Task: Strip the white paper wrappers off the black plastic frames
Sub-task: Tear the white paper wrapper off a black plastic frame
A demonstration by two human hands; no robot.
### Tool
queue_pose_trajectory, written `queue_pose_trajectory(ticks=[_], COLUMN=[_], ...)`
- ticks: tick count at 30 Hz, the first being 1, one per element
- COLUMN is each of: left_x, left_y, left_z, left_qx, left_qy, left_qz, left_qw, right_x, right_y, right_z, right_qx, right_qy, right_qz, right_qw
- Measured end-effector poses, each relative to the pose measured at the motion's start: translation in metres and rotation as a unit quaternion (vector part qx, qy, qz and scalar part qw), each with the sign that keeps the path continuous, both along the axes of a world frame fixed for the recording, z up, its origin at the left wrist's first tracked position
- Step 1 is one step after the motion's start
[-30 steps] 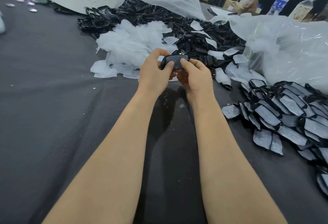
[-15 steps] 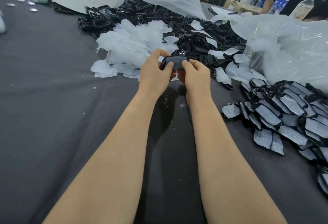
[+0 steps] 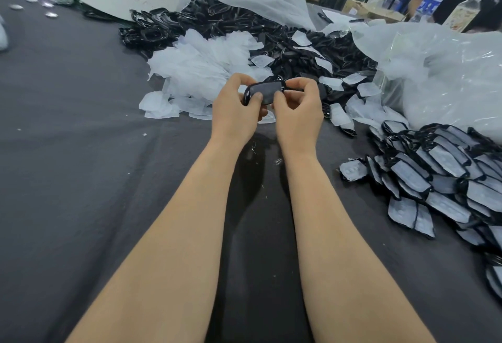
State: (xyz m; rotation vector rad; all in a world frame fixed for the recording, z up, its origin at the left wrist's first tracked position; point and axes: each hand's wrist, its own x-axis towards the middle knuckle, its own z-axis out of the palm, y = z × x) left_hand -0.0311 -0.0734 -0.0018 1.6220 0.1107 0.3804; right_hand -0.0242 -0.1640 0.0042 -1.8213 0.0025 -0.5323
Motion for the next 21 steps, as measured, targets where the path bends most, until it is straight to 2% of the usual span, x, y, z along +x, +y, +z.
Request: queue_pose_trajectory(ticks=[4,9,15,21], left_x=[-0.0009,-0.0022,-0.0038,-0.0048], left_y=[-0.0014,-0.0027,-0.0040,-0.0043], left_z=[0.0006,0.0009,0.0004,0.0000], left_qx=[0.009,0.032,0.077,0.081], left_qy=[-0.005,-0.014,-0.033,-0.043], left_qz=[-0.002,0.000,0.003,0.000], left_qw=[1.000,0.999,0.996,0.996], right_x=[0.0005,0.0013,0.0047,0.0071], right_y=[0.0011,0.0026,0.0045,0.0008], right_z=[-0.0014,-0.0017,-0.0014,-0.0009], right_qx=[-0.031,-0.029,0.085,0.094], right_qy=[-0.035,-0.026,0.041,0.044], right_qz=[-0.016,-0.020,-0.001,-0.005], right_qw=[0.999,0.999,0.996,0.995])
